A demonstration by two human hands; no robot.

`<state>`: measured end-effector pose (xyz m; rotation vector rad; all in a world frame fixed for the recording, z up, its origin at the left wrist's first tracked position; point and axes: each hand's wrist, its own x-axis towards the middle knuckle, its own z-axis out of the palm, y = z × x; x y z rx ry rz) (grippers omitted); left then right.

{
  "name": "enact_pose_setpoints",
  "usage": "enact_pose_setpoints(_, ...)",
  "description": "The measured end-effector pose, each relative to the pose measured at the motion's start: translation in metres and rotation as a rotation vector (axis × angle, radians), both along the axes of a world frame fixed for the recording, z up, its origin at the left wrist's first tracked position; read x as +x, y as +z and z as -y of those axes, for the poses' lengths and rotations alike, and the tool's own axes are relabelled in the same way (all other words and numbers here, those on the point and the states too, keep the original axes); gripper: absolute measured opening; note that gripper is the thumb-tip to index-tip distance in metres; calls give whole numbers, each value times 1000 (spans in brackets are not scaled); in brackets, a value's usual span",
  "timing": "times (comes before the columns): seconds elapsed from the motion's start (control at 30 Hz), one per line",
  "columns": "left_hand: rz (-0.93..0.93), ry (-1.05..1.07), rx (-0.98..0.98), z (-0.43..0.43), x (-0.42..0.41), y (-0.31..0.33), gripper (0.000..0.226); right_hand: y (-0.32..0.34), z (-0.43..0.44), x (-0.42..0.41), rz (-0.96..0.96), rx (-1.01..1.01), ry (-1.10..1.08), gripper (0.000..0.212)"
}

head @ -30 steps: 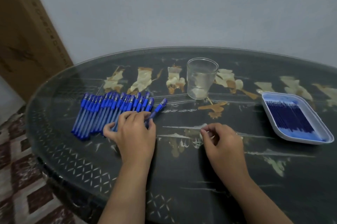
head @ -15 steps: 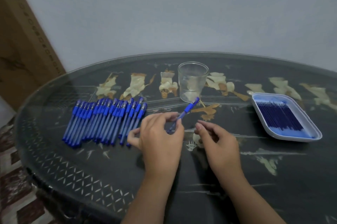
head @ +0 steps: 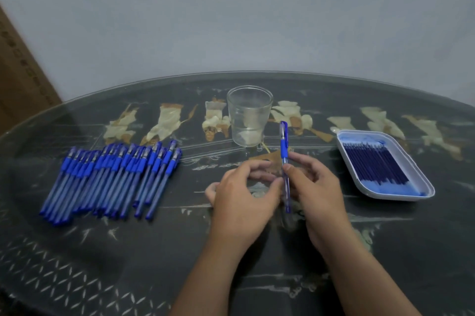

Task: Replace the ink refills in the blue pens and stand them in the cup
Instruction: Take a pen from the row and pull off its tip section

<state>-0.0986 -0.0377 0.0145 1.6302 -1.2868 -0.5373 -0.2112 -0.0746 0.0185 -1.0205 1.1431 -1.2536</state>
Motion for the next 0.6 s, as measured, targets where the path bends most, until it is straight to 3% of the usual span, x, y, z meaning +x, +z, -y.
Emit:
enact_pose_setpoints(0.13,-209,-1,12,16,12,0,22,-3,21,-14,-386,-262,64,28)
enact_pose_setpoints(0.23,-310,-29,-29,27,18,0,38,-13,27,-26,-687,-490,75,36)
enact_pose_setpoints(0.3,-310,-67,-66,30,21,-5,42,-22,28,-30,-809,-561,78,35)
enact_pose_setpoints(0.37,-265,-103,-91,29,23,-10,33,-29,28,-31,-921,-612,44,33)
enact_pose_setpoints(0.47,-218,-117,-114,28,22,-14,20,-34,28,-30,-964,-638,9,34)
enact_pose_setpoints(0.6,-222,-97,-92,27,25,-14,19,-33,26,-30,-900,-639,9,34)
